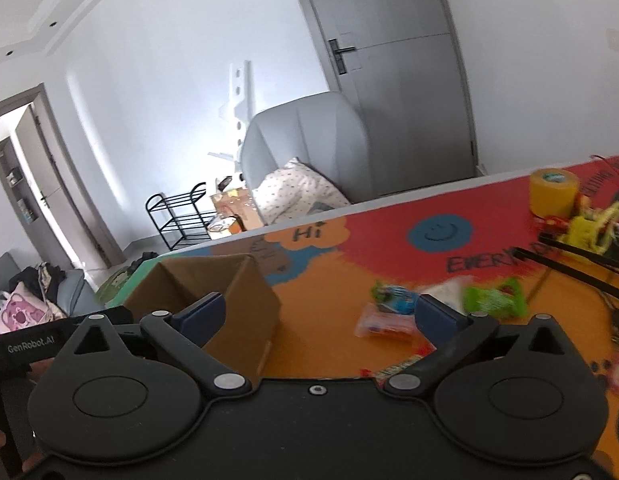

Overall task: Organize snacks
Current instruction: 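Reach the left tool to the red candy pack while the right tool reaches the white Runfu cake pack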

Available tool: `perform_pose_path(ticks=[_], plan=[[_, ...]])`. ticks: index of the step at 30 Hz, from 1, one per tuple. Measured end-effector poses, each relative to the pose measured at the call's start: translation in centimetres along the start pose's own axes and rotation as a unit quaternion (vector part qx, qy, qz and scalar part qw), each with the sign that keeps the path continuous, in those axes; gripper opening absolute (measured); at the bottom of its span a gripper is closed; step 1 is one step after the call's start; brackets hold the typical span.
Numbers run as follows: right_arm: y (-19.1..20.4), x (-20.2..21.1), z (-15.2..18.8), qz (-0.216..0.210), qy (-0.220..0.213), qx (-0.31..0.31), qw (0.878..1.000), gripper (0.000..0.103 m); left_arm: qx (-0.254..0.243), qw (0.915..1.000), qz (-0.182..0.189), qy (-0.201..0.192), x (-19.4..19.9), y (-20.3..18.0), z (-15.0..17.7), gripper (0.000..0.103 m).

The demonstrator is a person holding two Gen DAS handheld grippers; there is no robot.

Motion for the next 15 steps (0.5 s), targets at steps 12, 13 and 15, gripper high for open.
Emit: perform_pose_path(ticks=[12,13,15], plan=[[-4.7,2.8,0.5,0.030,-0.012,-0.027,0.999,0.103,-0.025,0.9992,0.033,0.000,0.5,-4.1,0.6,0.103],[-5.1,3.0,0.5,0.033,-0.014,-0.028,0.999,0.103,-0.024,0.9990,0.037,0.000,0.5,-4.4,0.6,0.103],[-5.7,3.3,0.6,0.041,-0.016,-0.027,0.999,0.103,-0.024,0.9987,0.045,0.003,0.3,-5.0,0.6,0.103]])
Point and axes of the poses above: each gripper's, at about its wrist camera, not at the fingertips, and x roughly against the way its jaws point, y to its left, z to its underside, the point moved 3 cm from there along -x, roughly the way its jaws point, and after that the axes turned 8 degrees about -x, right-handed, at the moved point
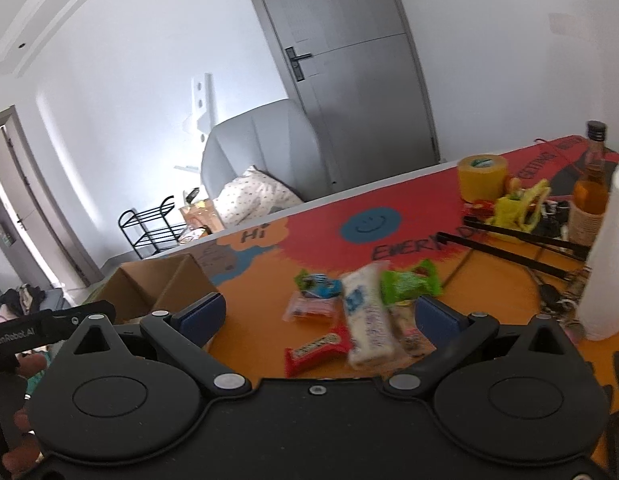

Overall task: Organize snacks
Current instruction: 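Reach the left tool to the red candy pack while the right tool reaches the white Runfu cake pack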

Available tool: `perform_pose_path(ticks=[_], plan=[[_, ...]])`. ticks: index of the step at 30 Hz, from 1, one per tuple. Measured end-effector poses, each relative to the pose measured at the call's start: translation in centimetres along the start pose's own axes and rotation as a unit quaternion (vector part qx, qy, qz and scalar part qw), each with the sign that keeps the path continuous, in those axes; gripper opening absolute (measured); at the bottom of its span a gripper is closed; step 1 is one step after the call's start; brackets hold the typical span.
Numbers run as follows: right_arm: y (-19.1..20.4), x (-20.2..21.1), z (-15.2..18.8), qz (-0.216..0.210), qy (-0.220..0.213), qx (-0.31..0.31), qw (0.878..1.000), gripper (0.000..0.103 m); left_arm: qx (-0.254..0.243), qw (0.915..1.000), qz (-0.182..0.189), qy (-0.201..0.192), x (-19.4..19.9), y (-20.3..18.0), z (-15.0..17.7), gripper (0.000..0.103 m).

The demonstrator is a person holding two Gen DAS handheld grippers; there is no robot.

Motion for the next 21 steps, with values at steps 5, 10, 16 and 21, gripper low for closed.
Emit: perform_pose_path(ticks=[5,10,16,21], plan=[[-1.2,0.7,0.2,0.009,0.001,-0.002,1.000,0.103,0.006,0.9996,0.024,0.014,-0.7,-1.5,0.2,0.103],[-2.2,1.2,0.1,0.024,-0.003,0.004,1.000,0.103,-0.030,0.9988,0.036,0.012,-1.3,-3.7,0.4,0.103],[-3.6,1.3,0.2,0.035,-0.001,-0.004,0.999,0.103,-0.045,0.9972,0.059,0.011,-2.2,-5.6,0.7,0.102],[-4.7,1.1,0.3,0.032,0.002,-0.017,0.999,0.103,-0.051,0.9961,0.069,0.017,-3.3,-6.8,1.0,0.100]])
Point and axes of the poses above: each gripper's, at about its wrist camera, not at the fingertips, and x roughly against the way its jaws point, y to its left, z to its underside, the point moved 3 cm from there along -x, roughly the way its jaws point, and after that the axes turned 8 degrees about -x, right-handed, at the moved point
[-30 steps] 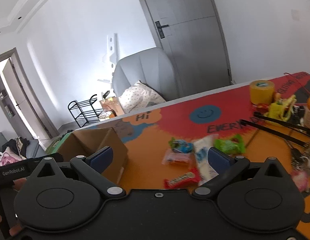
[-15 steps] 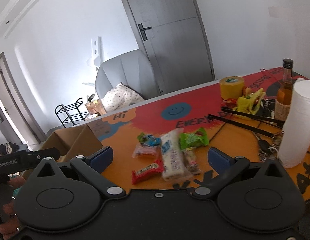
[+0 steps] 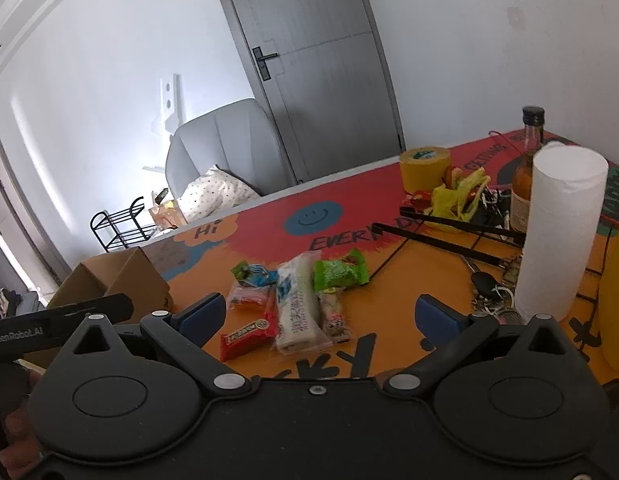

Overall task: Organize snacks
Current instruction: 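Reach the left tool to the red candy pack while the right tool reaches the white Runfu cake pack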

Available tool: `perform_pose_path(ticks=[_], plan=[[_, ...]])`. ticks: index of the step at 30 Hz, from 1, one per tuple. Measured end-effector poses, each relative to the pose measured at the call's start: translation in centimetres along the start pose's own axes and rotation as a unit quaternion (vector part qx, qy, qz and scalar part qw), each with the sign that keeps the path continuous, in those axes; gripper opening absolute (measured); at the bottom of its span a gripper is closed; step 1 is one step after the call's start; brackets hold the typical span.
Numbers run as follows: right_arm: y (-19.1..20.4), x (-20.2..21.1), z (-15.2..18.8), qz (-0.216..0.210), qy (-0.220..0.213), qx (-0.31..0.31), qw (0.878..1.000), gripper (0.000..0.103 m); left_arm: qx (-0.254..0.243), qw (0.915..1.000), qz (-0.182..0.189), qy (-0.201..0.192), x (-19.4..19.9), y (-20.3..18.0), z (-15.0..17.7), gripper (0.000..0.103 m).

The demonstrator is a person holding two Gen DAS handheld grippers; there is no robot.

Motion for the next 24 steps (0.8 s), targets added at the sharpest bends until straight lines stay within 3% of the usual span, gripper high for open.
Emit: perform_pose_path(ticks=[5,12,24], plan=[[-0.8,-0.7,0.2,-0.002,0.010,-0.006,1.000,0.101,-0.010,0.9998,0.011,0.010,-1.5,-1.0,0.2,0.092],[-1.6,-2.3,0.4,-0.007,0.025,-0.021,0.999,0.088,-0.017,0.9990,0.025,0.034,-4.5,-1.9,0.7,0.070],[-2.3,-5.0,0.6,-0.015,0.049,-0.032,0.998,0.075,-0.033,0.9970,0.038,0.058,-9.0,-2.8,1.2,0.053]])
Point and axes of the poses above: each gripper's, at about its wrist camera, not at the fingertips, and x roughly against the way its jaws point, y to its left, z to its underside, the point moved 3 cm from there along -x, roughly the way its jaws point, and after that the axes turned 8 degrees about -x, right-handed, at the moved point
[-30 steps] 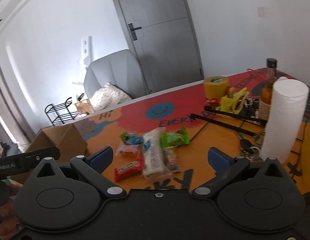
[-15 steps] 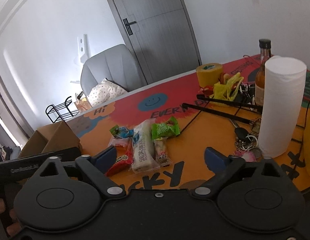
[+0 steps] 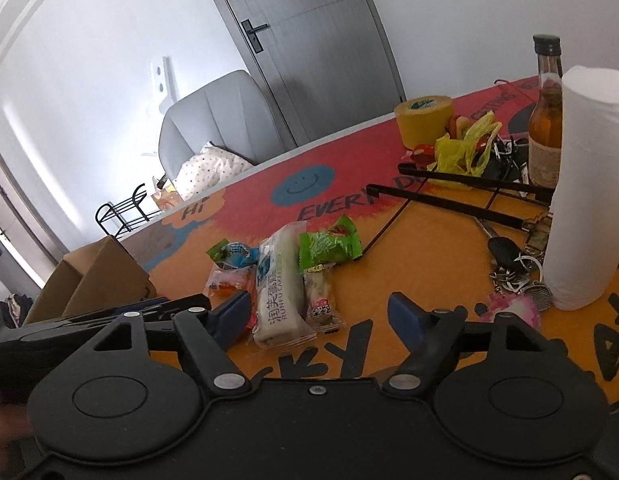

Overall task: Organize snacks
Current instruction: 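Reach the left tool to the red candy pack while the right tool reaches the white Runfu cake pack, then grasp the red candy pack with the left tool while the right tool grasps the white Runfu cake pack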

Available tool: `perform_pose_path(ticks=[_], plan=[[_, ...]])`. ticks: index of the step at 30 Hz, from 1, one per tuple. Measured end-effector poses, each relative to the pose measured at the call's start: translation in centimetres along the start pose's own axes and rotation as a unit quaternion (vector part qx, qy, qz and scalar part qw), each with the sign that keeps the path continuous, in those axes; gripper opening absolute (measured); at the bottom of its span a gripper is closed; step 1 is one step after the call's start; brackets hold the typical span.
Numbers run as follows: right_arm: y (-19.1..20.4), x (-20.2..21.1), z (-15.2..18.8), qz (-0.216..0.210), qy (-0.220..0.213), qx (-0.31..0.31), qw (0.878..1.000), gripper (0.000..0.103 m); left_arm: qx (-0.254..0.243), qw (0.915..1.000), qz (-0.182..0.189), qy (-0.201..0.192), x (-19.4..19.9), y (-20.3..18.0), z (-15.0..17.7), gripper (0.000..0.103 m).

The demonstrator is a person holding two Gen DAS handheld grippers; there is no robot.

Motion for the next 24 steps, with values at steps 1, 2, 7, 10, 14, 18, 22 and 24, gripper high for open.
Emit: perform_pose_path(ticks=[1,2,7,10,14,18,22,24], plan=[[-0.1,-0.1,0.0,0.000,0.001,-0.001,1.000,0.075,-0.001,1.0000,0.002,0.000,-0.3,0.0,0.0,0.053],[-0.1,-0.3,0.1,0.001,0.003,-0.001,1.000,0.075,-0.002,1.0000,0.006,0.000,-0.5,-0.1,0.0,0.051],[-0.4,-1.0,0.1,0.002,0.009,-0.004,1.000,0.075,-0.009,0.9996,0.023,0.010,-1.9,-0.5,0.2,0.050],[-0.4,-1.2,0.1,0.003,0.011,-0.005,1.000,0.075,-0.009,0.9992,0.030,0.026,-2.5,-0.5,0.7,0.041],[-0.1,-1.6,0.3,0.000,0.015,-0.002,1.000,0.075,-0.005,0.9985,0.029,0.046,-2.9,0.0,1.6,0.030],[0.6,-2.1,0.6,-0.005,0.020,0.004,1.000,0.075,-0.003,0.9986,0.024,0.048,-2.8,0.5,2.1,0.019],[1.6,-2.7,0.6,-0.012,0.024,0.015,1.000,0.073,-0.002,0.9986,0.015,0.051,-2.6,0.9,2.2,0.019],[2.2,-3.0,0.6,-0.015,0.025,0.024,0.999,0.064,0.004,0.9986,0.006,0.052,-2.4,1.2,2.2,0.019]])
Point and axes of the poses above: each gripper's, at about its wrist camera, not at the fingertips, and x roughly against the way its jaws point, y to its left, z to its underside, the point moved 3 cm from there along -x, roughly the way its jaws point, and after that the axes turned 8 degrees about -x, right-handed, at the moved point
